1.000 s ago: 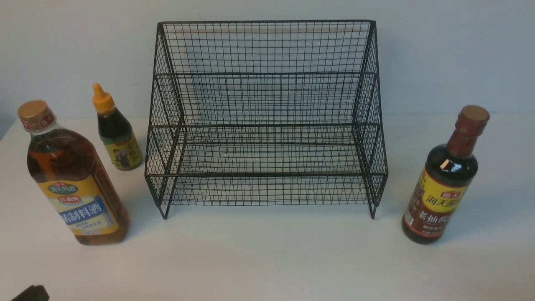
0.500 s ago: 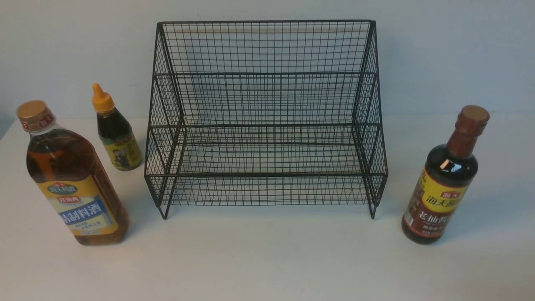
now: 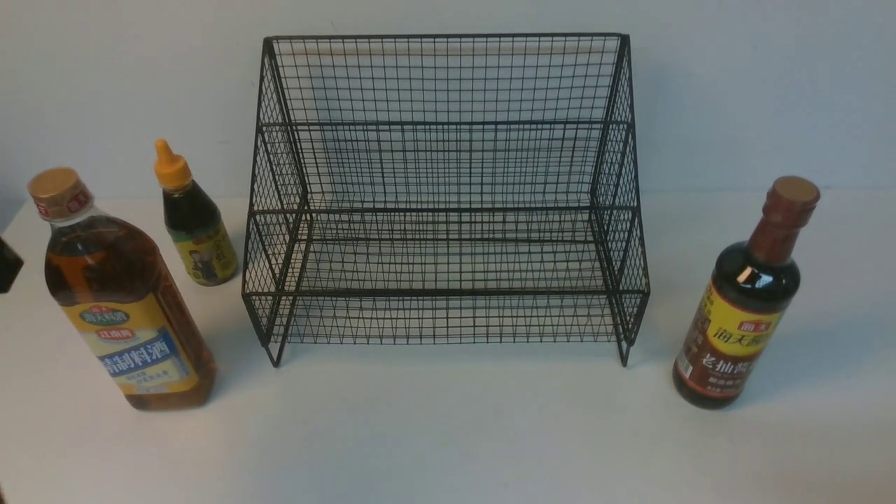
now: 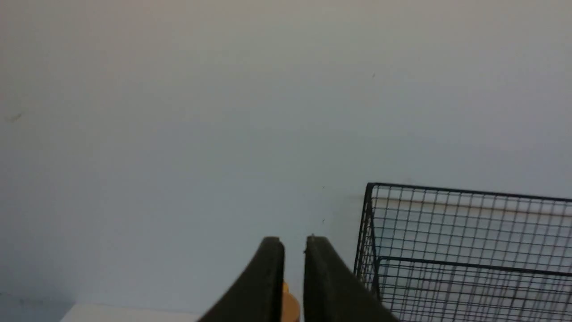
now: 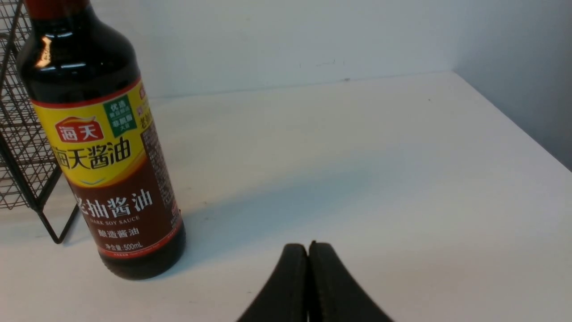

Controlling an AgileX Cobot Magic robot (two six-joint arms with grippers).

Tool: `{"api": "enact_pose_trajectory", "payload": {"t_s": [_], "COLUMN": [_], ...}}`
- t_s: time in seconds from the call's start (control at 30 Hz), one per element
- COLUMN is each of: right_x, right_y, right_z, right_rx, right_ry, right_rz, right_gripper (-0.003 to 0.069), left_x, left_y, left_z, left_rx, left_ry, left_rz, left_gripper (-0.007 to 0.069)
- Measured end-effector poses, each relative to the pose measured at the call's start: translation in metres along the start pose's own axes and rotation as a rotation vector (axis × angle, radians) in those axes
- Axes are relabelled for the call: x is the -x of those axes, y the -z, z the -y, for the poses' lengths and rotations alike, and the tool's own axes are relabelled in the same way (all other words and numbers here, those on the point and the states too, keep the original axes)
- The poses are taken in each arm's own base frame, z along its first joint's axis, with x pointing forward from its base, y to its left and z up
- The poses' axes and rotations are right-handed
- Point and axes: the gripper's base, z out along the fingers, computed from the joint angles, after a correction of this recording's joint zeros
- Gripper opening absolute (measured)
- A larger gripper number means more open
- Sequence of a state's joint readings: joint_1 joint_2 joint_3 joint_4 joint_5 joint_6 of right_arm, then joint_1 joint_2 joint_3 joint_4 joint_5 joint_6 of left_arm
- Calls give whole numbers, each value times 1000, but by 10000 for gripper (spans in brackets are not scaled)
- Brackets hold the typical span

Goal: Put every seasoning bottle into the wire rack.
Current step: Use the left arm to grab the condiment bottle closest to it

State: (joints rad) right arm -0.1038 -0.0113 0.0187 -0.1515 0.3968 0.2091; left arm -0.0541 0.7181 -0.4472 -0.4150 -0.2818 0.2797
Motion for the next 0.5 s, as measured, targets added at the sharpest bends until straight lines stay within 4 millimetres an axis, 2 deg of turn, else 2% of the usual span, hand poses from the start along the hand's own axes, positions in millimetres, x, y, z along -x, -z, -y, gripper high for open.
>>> {"api": "enact_pose_trajectory", "payload": {"t_s": [0.07,0.27,0.43,0.5], "right_x": [0,0,0,0], "right_y": [0,0,0,0], "right_z": [0,0,0,0], "right_rx": [0,0,0,0], "right_ry": [0,0,0,0], "right_rz": [0,0,0,0], "right_gripper": [-13,-13,-13,-13], "left_x": [-4,-15,-26,-34], "left_y": [-12,-43,-63,-70], "left_z": [0,0,-2,-3], "left_rx": [15,45,75,90], "left_ry": [-6,-21,-37,-46], "left_rz": [-17,-69,-84,-92], "left_gripper": [157,438,581,603]}}
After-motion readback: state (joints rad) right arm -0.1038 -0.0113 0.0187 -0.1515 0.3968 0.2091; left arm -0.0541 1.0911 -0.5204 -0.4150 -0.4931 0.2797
